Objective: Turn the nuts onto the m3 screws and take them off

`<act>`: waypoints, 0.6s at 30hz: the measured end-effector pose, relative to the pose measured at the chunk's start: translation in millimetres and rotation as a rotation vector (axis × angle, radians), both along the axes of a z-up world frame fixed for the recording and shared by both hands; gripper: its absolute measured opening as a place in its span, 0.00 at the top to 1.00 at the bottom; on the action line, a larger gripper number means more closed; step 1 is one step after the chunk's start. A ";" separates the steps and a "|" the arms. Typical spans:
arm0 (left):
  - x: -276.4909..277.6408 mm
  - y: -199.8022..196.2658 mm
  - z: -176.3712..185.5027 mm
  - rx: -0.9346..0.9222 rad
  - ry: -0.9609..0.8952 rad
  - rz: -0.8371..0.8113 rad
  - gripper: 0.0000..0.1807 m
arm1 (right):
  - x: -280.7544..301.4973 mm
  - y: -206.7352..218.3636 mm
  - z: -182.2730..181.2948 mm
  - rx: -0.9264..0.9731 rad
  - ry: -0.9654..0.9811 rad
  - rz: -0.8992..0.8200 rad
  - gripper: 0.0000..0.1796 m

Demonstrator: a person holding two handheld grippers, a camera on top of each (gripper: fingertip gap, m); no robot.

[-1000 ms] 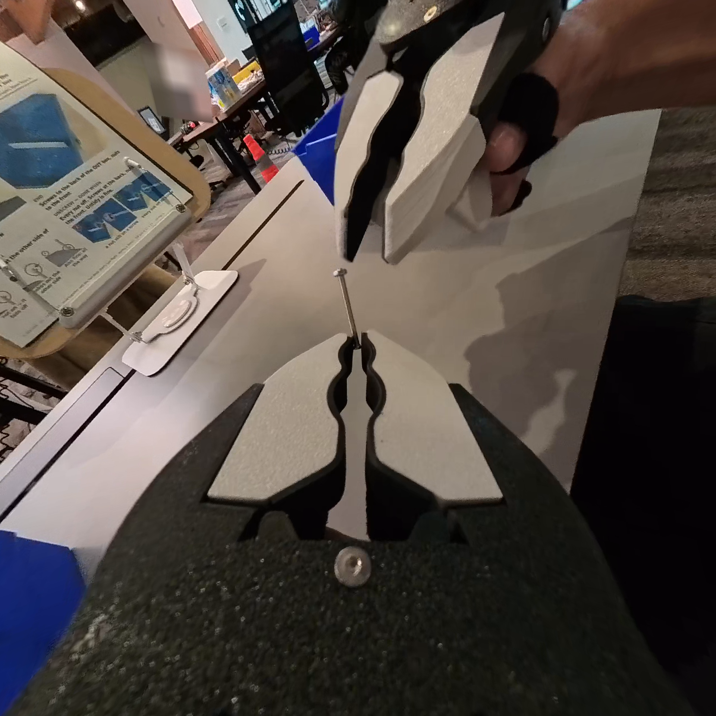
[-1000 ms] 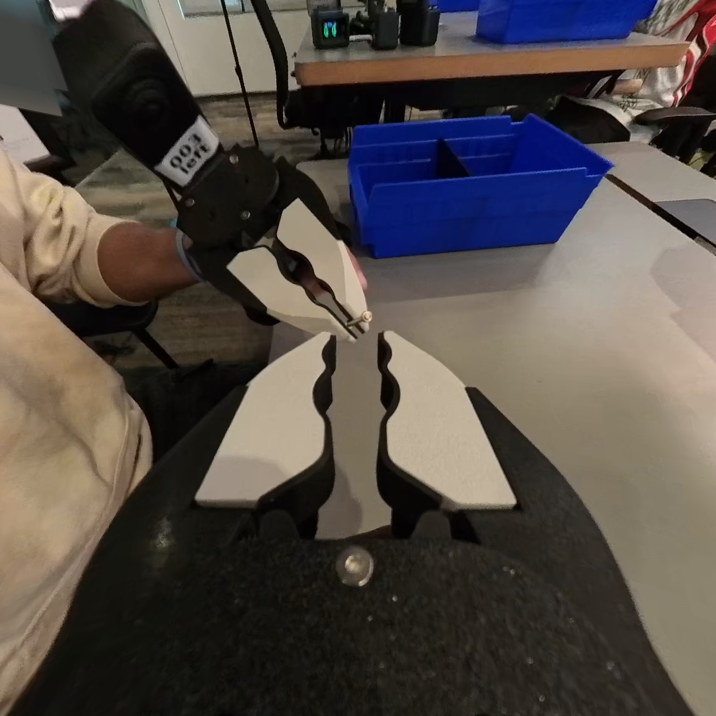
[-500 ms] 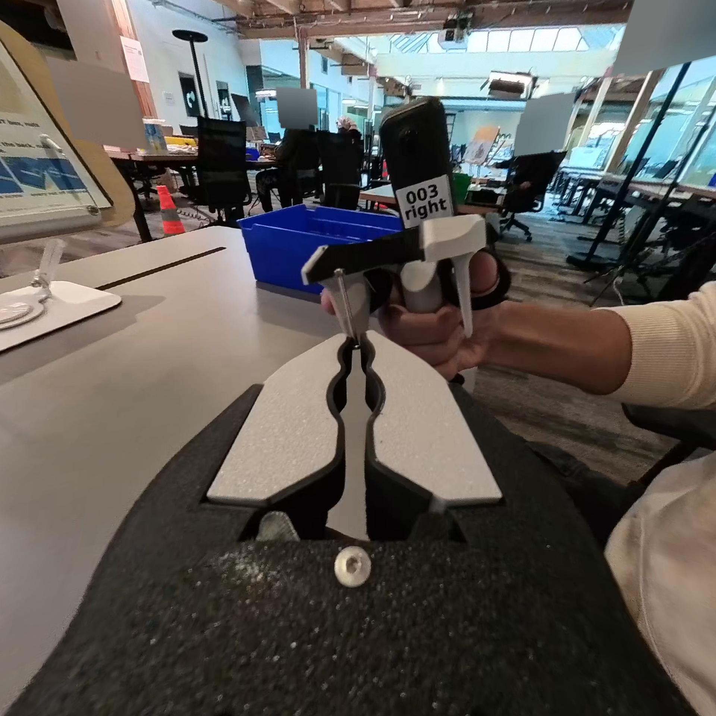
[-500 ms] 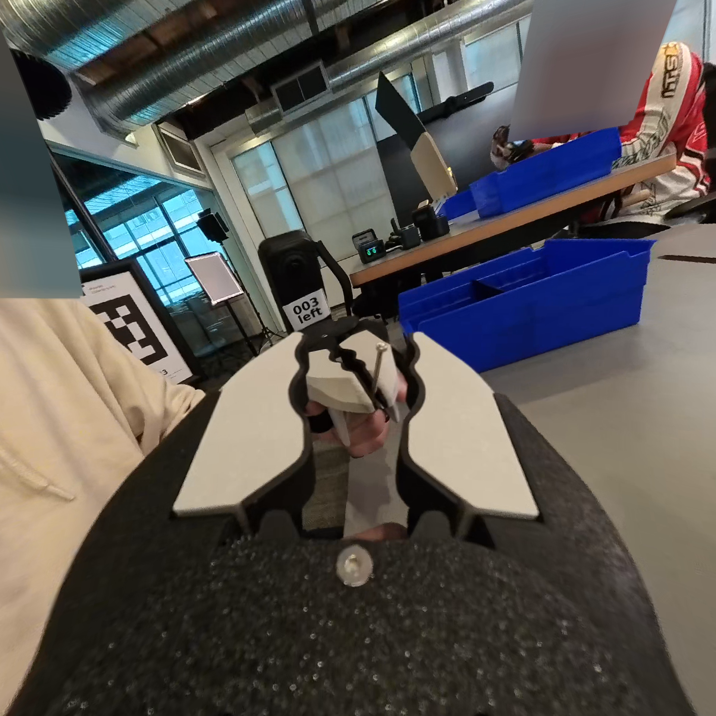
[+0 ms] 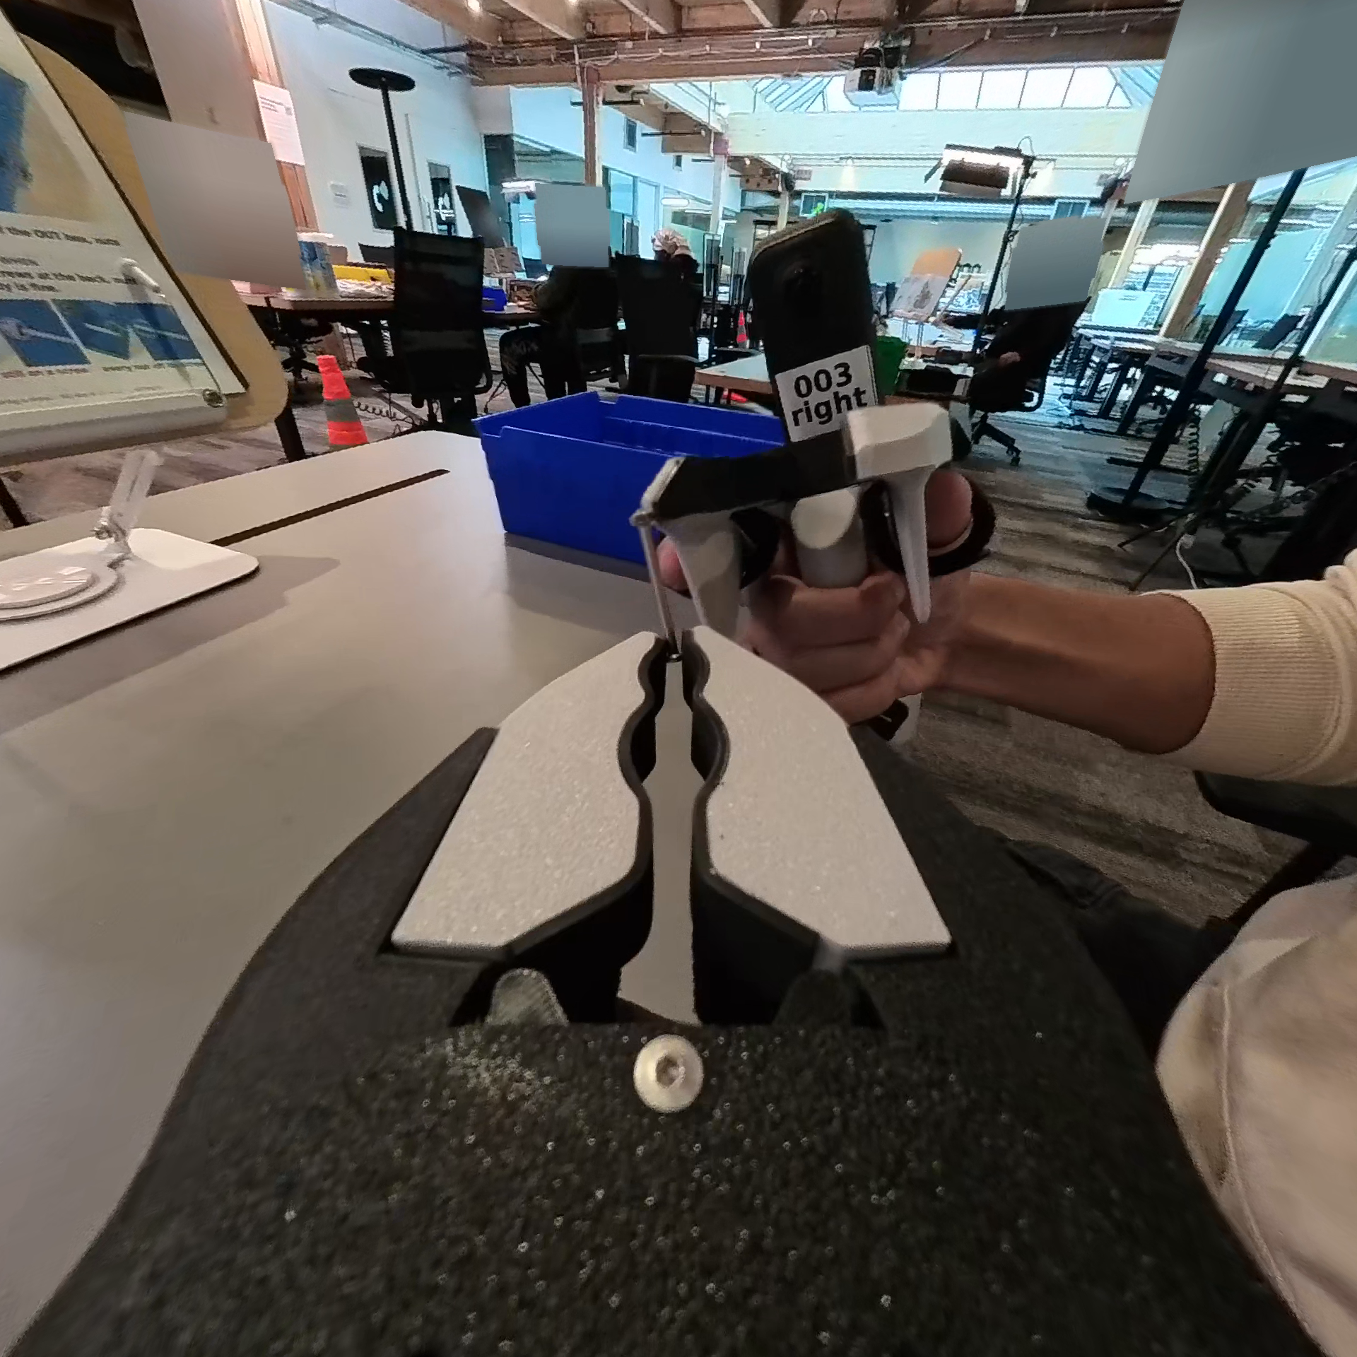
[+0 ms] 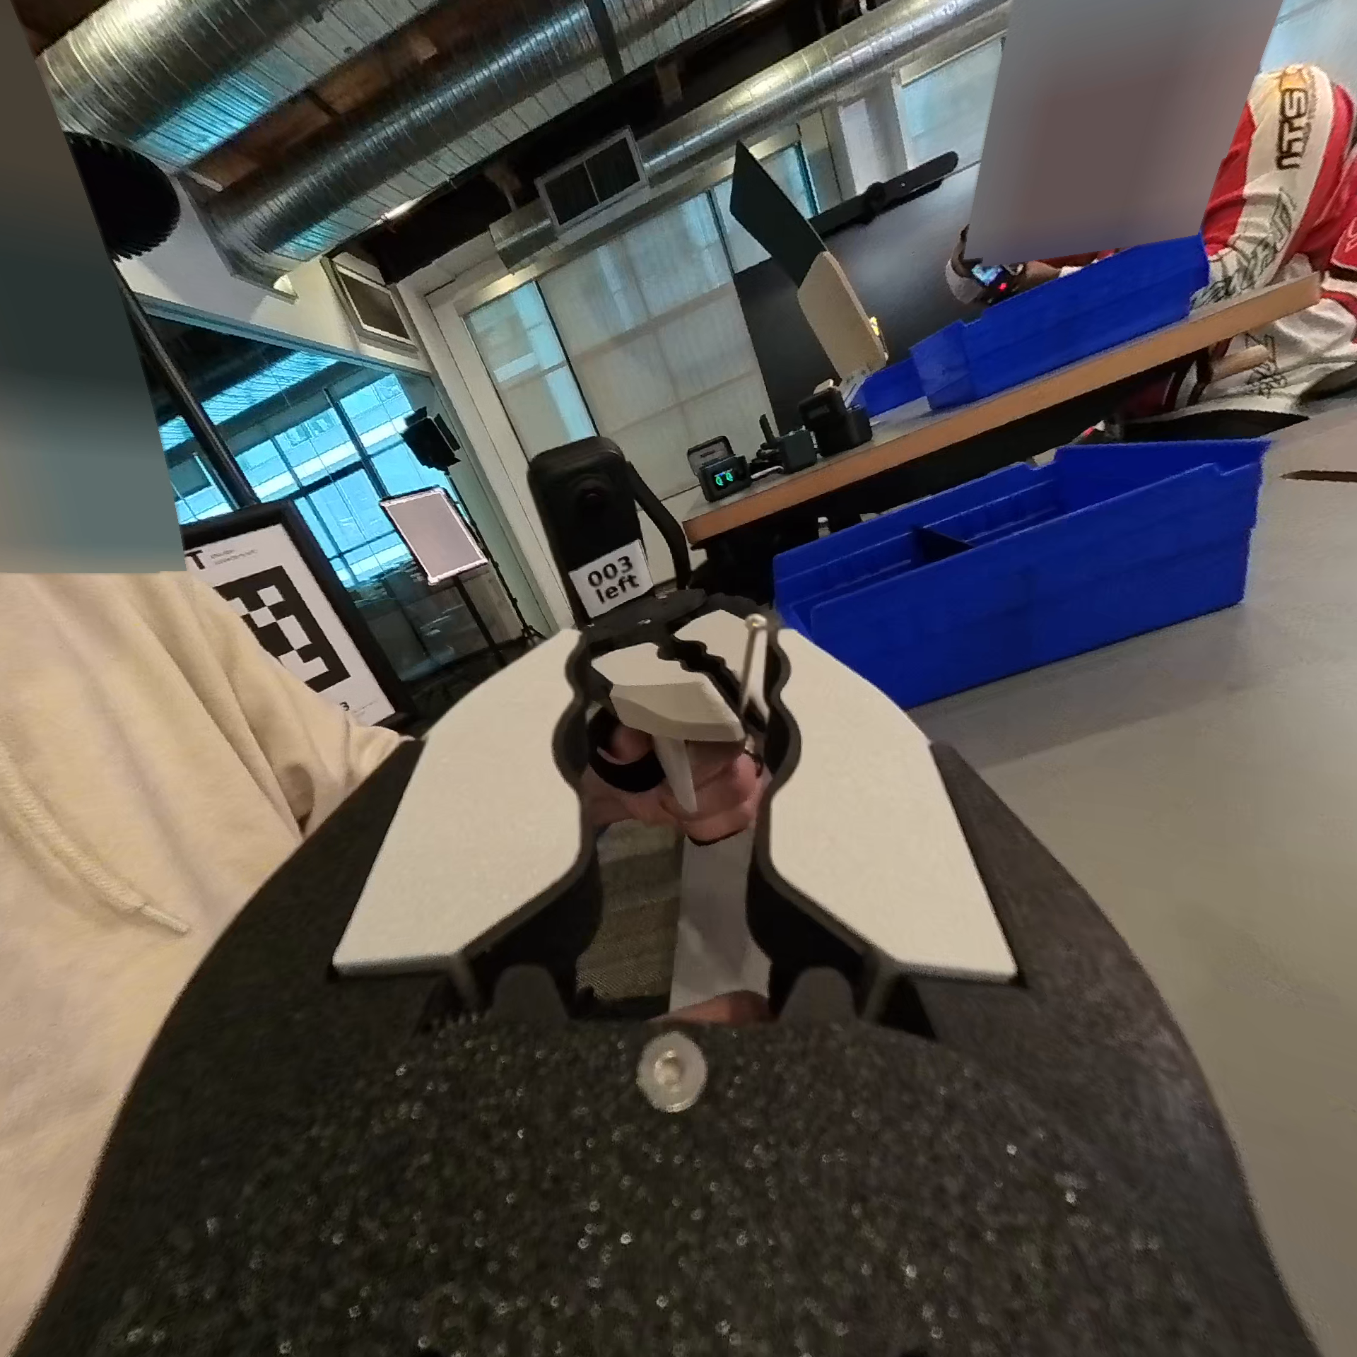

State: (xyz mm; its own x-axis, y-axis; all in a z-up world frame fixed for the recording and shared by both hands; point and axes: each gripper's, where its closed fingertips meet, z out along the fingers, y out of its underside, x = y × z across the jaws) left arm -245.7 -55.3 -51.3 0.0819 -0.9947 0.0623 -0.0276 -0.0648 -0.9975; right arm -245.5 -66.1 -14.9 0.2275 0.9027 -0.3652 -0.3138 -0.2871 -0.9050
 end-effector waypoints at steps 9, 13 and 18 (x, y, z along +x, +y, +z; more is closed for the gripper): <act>7.1 -7.1 0.5 -0.023 -0.012 -0.042 0.98 | -20.2 3.8 -0.1 -0.002 0.006 0.021 0.74; 3.5 -0.6 0.2 -0.024 -0.011 -0.022 0.98 | -12.6 1.3 -1.5 -0.008 0.008 0.002 0.73; 0.4 1.3 2.2 -0.034 -0.023 -0.020 0.98 | -1.2 4.3 -6.4 -0.026 0.010 -0.029 0.74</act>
